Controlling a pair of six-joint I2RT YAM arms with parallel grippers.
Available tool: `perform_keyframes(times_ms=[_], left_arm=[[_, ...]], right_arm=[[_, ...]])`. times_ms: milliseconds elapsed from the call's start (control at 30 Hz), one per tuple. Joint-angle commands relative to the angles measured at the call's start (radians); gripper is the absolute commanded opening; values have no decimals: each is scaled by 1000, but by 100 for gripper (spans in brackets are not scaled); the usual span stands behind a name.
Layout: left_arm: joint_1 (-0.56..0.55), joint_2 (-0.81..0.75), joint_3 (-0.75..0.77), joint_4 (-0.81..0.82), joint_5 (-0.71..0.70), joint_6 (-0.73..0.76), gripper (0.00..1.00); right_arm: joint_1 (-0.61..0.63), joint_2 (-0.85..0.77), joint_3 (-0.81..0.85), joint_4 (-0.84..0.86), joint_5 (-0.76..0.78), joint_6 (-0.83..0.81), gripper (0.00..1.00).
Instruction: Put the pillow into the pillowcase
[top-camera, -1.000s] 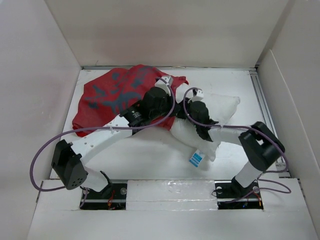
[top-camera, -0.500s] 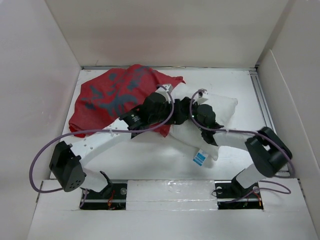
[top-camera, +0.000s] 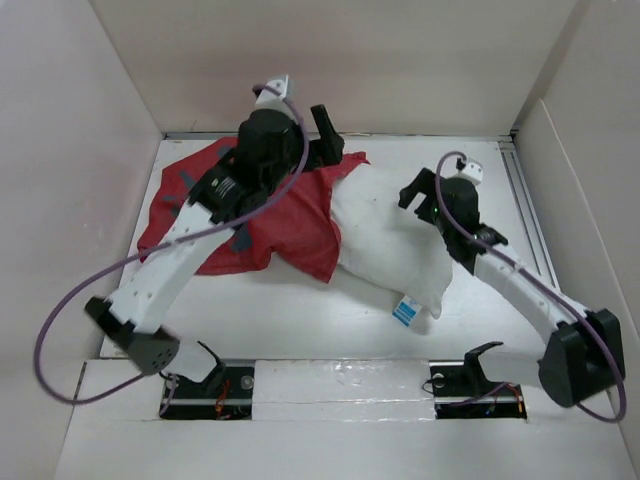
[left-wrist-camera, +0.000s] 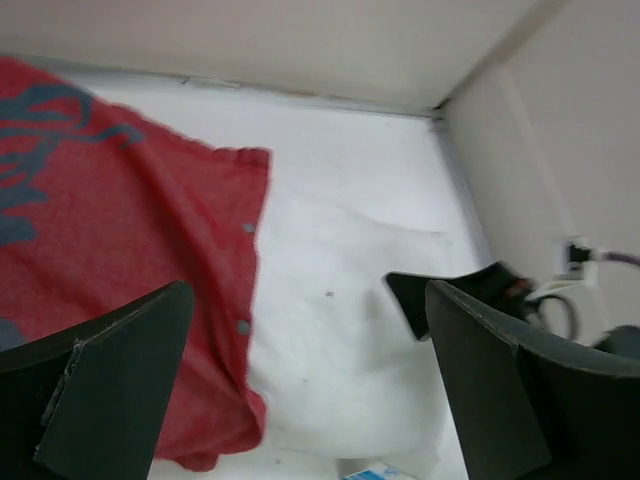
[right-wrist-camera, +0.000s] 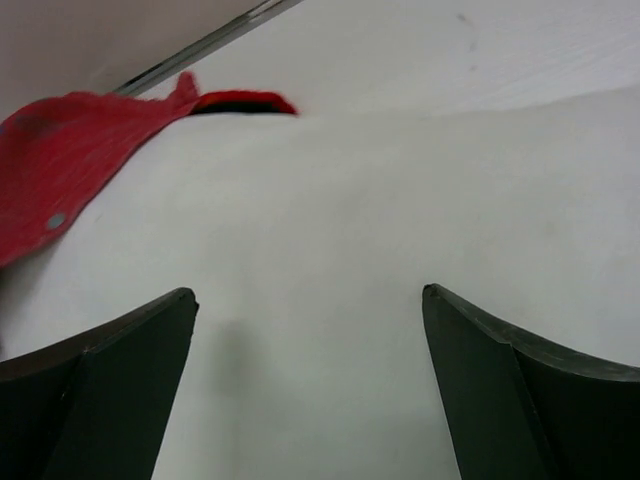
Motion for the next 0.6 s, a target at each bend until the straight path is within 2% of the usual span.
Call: perform_keyframes(times_ms=[0, 100, 200, 233, 300, 433, 567], left_arm=[[83, 307, 177, -130, 13, 53, 100], [72, 546, 299, -270, -8, 53, 98], [60, 659, 316, -281, -54, 53, 98], [60, 733, 328, -280, -18, 64, 91], [69, 801, 366, -264, 31, 79, 85], [80, 965, 578, -254, 126, 128, 82], [69, 1010, 765, -195, 333, 191, 82]], right_arm=[[-76, 181, 249, -179, -28, -147, 100], [-76, 274, 307, -265, 51, -172, 100], [-87, 363, 288, -227, -39, -192, 100], [-87, 385, 278, -218, -78, -192, 100], [-52, 397, 206, -155, -223, -183, 100], [70, 312, 37, 9, -409, -109, 100], [221, 209, -97, 193, -536, 1, 100]])
